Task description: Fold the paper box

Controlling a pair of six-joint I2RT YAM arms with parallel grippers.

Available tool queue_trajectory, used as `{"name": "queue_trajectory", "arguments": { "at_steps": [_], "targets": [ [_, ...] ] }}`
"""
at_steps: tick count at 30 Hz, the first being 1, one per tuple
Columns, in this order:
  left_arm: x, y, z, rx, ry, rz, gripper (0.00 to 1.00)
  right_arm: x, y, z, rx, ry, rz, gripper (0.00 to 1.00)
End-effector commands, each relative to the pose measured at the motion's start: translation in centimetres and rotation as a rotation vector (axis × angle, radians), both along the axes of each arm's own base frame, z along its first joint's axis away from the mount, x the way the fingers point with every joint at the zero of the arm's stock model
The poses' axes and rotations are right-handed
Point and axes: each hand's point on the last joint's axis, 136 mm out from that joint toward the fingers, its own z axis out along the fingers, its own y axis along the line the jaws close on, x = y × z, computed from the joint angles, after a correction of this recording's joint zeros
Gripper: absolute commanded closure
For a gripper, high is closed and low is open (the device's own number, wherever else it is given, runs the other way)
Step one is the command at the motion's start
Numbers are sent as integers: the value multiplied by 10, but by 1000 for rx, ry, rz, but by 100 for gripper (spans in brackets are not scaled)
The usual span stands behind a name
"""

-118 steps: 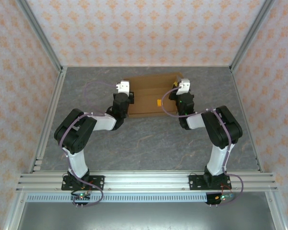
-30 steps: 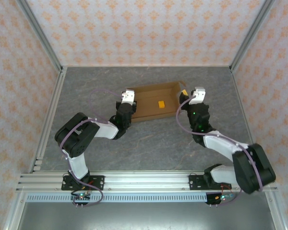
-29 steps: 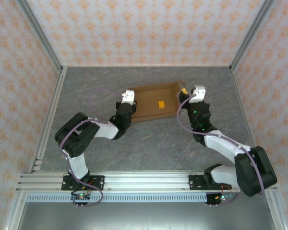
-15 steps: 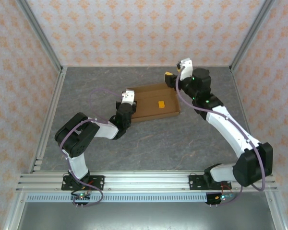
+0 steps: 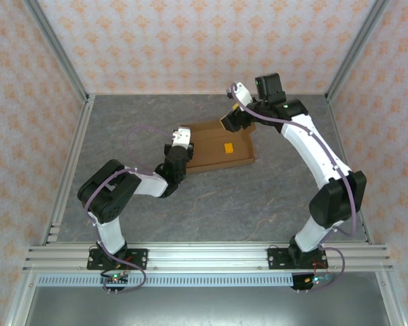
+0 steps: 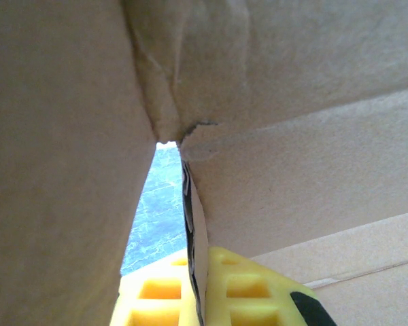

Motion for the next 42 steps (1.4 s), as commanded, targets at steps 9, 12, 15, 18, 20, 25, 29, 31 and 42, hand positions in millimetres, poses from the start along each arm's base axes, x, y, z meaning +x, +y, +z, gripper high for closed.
{"name": "queue_trajectory", "arguments": {
  "at_steps": [9,12,15,18,20,25,29,31,42],
  "targets": [
    [-5,6,-11,64,45,10,100,-5,-4,-12,-119,24,107,29],
    [-5,6,-11,65,45,12,100,-4,-1,-14,-130,29,124,30],
    [-5,6,-10,62,43,13,100,-3,0,-19,-162,38,133,30],
    [-5,6,-11,63,46,13,100,0,-1,-26,-196,44,136,30],
    [-5,6,-10,62,44,12,100,0,-2,-27,-208,38,144,31],
    [-6,6,-11,63,47,14,100,1,-2,-33,-258,16,168,33],
    [-5,6,-10,64,48,17,100,1,-3,-38,-293,-2,191,35],
    [-5,7,-10,64,49,18,100,2,-4,-42,-314,-13,189,36],
    [-6,9,-12,64,56,30,100,2,-5,-55,-352,-24,190,44]
  ]
}}
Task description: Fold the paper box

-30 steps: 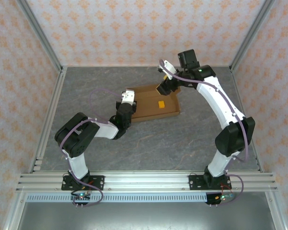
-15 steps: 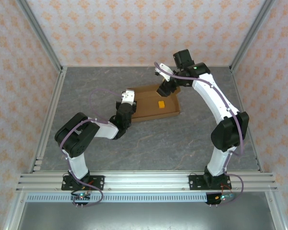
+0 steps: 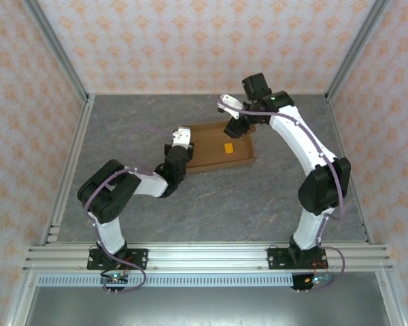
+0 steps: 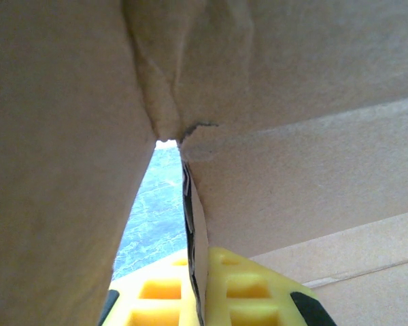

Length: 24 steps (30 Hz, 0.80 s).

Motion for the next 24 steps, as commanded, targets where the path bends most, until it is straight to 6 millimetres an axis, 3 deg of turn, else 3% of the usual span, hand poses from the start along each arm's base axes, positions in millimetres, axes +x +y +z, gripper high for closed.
{"name": "queue_trajectory", "arguments": {
  "at_steps": [1,17,24],
  "targets": [
    [-6,9,-12,64,55,30,100,-2,1,-4,-27,-12,11,45],
    [-10,14,-11,60,58,43,96,-8,-2,-14,-13,-30,-35,57],
    [-14,16,-10,50,62,47,89,-6,-3,-20,-9,-29,-54,63]
  ]
}}
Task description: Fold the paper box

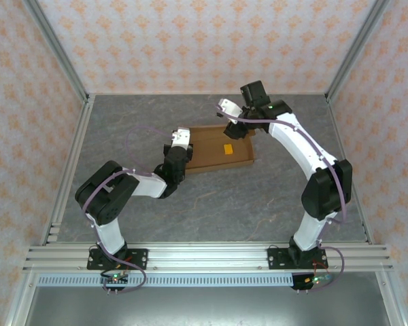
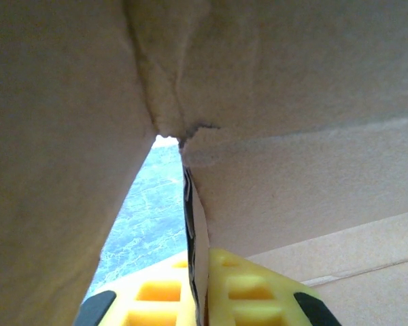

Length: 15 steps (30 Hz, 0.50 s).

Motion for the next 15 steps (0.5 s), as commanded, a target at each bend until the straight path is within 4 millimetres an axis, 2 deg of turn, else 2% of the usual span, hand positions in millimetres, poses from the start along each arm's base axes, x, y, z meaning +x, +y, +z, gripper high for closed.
{"name": "queue_trajectory", "arguments": {
  "at_steps": [1,9,15],
  "targets": [
    [-10,13,-10,46,50,47,87,-7,-4,-6,-16,21,-24,63],
    [-14,15,-10,36,70,46,72,-6,-8,-4,-21,11,-44,66],
    [-23,25,-10,22,82,81,65,-6,-6,-3,-7,6,-46,67]
  ]
}}
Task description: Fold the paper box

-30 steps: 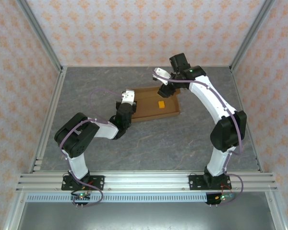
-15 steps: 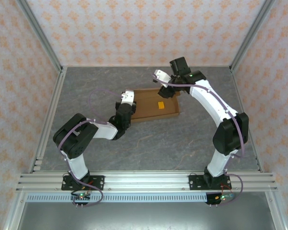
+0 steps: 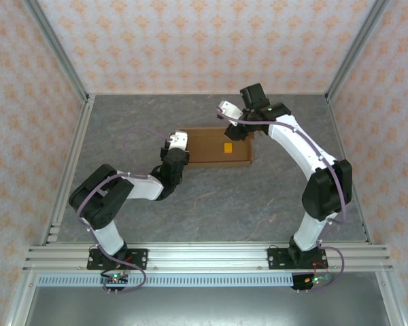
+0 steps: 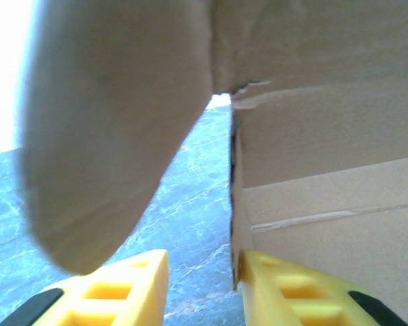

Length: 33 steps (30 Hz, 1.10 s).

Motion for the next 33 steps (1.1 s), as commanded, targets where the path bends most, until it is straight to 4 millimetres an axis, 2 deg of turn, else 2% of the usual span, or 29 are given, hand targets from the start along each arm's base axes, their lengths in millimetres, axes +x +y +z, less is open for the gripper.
{"name": "queue_trajectory", "arguments": {
  "at_steps": [1,8,12,14,18,21,25,28,33],
  "targets": [
    [-10,14,1,-6,10,64,64,-3,-2,7,4,-16,-20,68],
    [-31,24,2,-51,77,61,61,-3,-2,4,3,-10,-26,68],
    [-53,36,3,-121,102,67,60,-3,-3,1,4,-5,-29,69],
    [-63,40,9,-162,105,56,58,-4,-3,1,5,-5,-27,69],
    [-76,48,36,-244,101,50,53,-6,-3,-3,3,-4,-26,70],
    [-73,57,57,-343,123,33,50,-9,-4,-8,-8,1,-22,70],
    [-59,62,88,-461,161,-20,48,-12,-4,-14,-25,-4,-25,70],
    [-44,47,105,-468,204,-78,45,-16,-5,-20,-40,-9,-27,69],
    [-13,18,111,-450,293,-170,43,-24,-1,-34,-84,-38,-21,65]
  ]
}}
